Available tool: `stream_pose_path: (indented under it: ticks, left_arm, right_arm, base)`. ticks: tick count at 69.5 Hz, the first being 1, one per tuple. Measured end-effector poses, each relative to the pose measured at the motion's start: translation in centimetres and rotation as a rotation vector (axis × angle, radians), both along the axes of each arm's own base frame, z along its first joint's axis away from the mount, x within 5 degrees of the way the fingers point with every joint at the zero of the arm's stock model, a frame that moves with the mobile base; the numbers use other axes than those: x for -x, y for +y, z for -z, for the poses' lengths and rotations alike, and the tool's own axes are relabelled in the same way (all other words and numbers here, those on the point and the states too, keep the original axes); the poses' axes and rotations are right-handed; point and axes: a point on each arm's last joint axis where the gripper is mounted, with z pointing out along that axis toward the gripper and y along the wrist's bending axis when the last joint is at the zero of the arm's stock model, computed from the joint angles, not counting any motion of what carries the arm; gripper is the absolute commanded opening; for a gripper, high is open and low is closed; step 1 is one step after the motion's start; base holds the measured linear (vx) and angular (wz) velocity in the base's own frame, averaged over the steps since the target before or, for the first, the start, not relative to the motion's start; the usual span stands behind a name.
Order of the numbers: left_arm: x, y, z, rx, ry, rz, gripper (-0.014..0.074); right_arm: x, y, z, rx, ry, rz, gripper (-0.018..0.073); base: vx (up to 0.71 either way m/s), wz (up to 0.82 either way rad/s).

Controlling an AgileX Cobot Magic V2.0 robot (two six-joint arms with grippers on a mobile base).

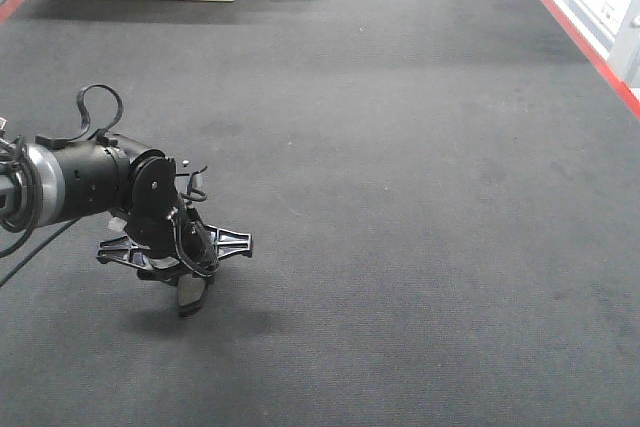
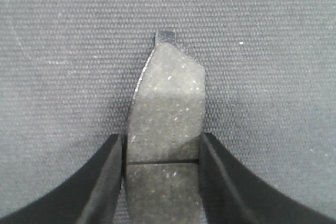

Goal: Move and align brake pads A on conveyor
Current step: 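Lower the left gripper with its pad toward the belt surface, then open the left gripper to release the pad and lift away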

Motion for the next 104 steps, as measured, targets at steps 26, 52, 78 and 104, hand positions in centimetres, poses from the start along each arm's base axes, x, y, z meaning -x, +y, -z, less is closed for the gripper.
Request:
stream_pose_path:
  ticks: [26,52,78,104]
  left_arm:
    - [0.5,0.2,0.1,-0.019,0.054,-0.006,0.0451]
    - [1.7,0.8,-6.2,0.029,-0.116,0.067,0.0321]
    - [7.7,3.9,-12.0,0.038,-0.347,0.134,-0.0008]
    - [18.5,9.3,-15.1,0.075,-0.67,0.152,-0.0007]
  right_arm:
    - [0.0,0.0,0.0,0.0,0.0,0.0,0.0059]
    - [0.0,0.0,0.0,0.0,0.0,0.0,0.0059]
    - [0.0,0.0,0.0,0.0,0.0,0.0,0.0059]
    - [0.0,0.0,0.0,0.0,0.0,0.0,0.0059]
  base:
    - [0.0,0.0]
    - [0.0,0.0]
    - [0.0,0.0]
    - [0.0,0.0]
